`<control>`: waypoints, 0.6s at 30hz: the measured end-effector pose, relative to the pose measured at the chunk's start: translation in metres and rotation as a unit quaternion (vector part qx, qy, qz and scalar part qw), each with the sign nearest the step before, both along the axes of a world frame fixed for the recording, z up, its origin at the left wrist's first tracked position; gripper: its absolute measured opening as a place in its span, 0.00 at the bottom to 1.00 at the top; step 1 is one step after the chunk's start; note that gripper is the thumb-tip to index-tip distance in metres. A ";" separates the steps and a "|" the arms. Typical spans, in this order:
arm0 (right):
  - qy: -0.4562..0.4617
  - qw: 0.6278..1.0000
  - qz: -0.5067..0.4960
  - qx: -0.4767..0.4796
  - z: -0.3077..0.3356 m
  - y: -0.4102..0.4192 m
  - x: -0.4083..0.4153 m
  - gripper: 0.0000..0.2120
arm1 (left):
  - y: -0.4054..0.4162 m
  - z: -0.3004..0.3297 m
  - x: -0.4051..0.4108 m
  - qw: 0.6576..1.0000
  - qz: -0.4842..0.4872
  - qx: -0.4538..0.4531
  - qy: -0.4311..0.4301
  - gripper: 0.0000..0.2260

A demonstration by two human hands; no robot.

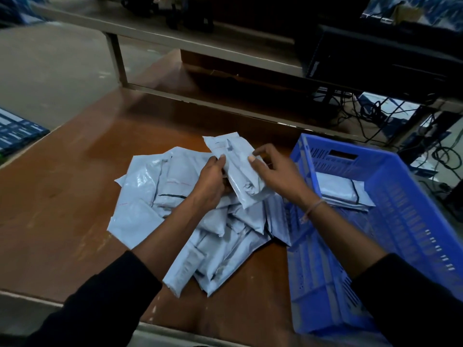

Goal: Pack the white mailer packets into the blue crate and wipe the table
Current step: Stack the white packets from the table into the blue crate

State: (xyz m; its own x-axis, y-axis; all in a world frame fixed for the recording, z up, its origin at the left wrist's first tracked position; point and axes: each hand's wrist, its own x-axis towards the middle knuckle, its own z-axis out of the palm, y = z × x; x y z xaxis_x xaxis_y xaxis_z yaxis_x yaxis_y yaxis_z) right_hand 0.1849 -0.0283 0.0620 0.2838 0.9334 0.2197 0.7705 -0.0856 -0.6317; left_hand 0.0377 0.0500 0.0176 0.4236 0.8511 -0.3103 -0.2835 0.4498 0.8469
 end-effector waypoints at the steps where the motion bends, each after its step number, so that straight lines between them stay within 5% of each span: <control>1: 0.014 1.000 0.004 0.002 0.000 -0.002 0.003 0.11 | 0.001 -0.001 0.001 1.000 -0.005 -0.002 -0.014 0.18; 6: 0.081 0.996 0.030 0.022 0.004 -0.013 0.024 0.14 | -0.002 -0.005 0.007 0.987 -0.077 0.128 -0.055 0.27; 13: 0.242 0.969 0.048 -0.003 0.026 -0.029 0.045 0.11 | -0.001 0.005 0.009 0.951 -0.137 0.258 0.105 0.43; 15: 0.206 0.977 0.040 0.021 0.028 -0.032 0.054 0.06 | -0.002 0.016 0.009 0.927 -0.146 0.313 0.145 0.43; 18: 0.045 0.995 -0.022 0.086 0.035 -0.036 0.071 0.30 | -0.001 0.035 0.008 0.872 -0.210 0.405 0.176 0.42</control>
State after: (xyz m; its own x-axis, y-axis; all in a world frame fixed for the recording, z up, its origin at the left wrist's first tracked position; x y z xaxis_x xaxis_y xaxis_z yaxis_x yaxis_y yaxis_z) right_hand 0.2556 -0.0639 0.0969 0.3493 0.8708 0.3460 0.7073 -0.0028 -0.7069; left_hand 0.0454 0.0489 0.0530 0.7504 0.6443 0.1475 0.1033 -0.3347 0.9367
